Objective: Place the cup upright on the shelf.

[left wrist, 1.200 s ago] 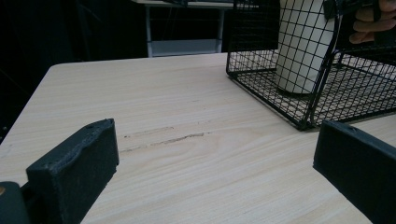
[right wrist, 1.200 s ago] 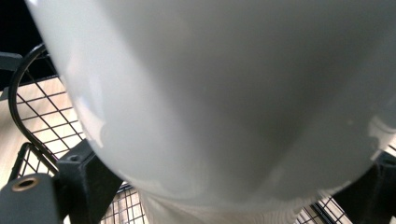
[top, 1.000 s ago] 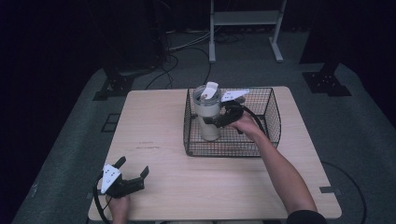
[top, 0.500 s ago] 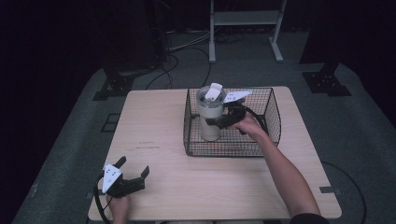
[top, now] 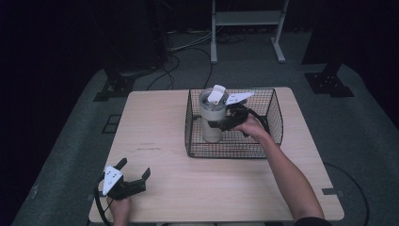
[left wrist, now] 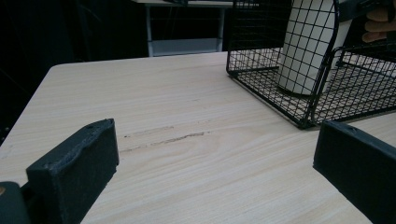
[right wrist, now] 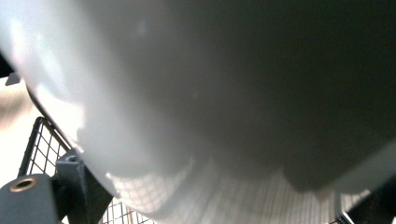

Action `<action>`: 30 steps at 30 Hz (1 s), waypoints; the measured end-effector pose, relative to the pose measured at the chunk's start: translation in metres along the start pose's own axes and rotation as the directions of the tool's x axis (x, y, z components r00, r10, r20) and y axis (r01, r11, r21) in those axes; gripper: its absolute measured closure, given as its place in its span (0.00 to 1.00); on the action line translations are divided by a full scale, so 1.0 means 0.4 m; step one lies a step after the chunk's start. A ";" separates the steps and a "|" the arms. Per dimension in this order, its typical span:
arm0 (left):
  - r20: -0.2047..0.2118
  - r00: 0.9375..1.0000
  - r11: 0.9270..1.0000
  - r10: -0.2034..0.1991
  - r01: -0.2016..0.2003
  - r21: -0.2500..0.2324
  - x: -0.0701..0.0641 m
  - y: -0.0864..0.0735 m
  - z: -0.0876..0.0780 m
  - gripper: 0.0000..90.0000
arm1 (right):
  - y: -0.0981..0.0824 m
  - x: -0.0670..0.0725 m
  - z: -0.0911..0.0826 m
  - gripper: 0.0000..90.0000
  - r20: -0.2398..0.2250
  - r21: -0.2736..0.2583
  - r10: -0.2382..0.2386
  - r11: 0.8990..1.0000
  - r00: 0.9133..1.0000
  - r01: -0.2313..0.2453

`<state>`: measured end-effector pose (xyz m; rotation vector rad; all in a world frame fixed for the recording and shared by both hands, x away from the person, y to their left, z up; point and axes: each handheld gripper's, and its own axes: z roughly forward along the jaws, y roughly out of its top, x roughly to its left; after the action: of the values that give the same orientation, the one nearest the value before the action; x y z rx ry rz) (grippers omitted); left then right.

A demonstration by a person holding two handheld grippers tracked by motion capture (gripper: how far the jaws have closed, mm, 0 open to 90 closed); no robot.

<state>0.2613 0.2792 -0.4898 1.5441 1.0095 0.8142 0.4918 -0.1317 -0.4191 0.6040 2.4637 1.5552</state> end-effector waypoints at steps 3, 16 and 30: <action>0.000 1.000 1.000 0.000 0.000 0.000 0.000 0.000 0.000 0.00 | 0.000 0.003 0.000 0.09 -0.002 0.005 -0.007 1.000 1.000 0.007; 0.002 1.000 1.000 0.002 -0.002 0.001 0.000 0.000 0.000 0.00 | -0.001 0.008 -0.004 0.08 0.004 0.015 -0.017 1.000 1.000 0.017; 0.002 1.000 1.000 0.006 -0.006 0.003 -0.001 0.000 0.000 0.00 | -0.014 0.009 -0.030 0.09 0.016 0.024 -0.006 1.000 1.000 0.006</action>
<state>0.2611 0.2789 -0.4898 1.5510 1.0051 0.8158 0.4831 -0.1423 -0.4184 0.6103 2.4729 1.5151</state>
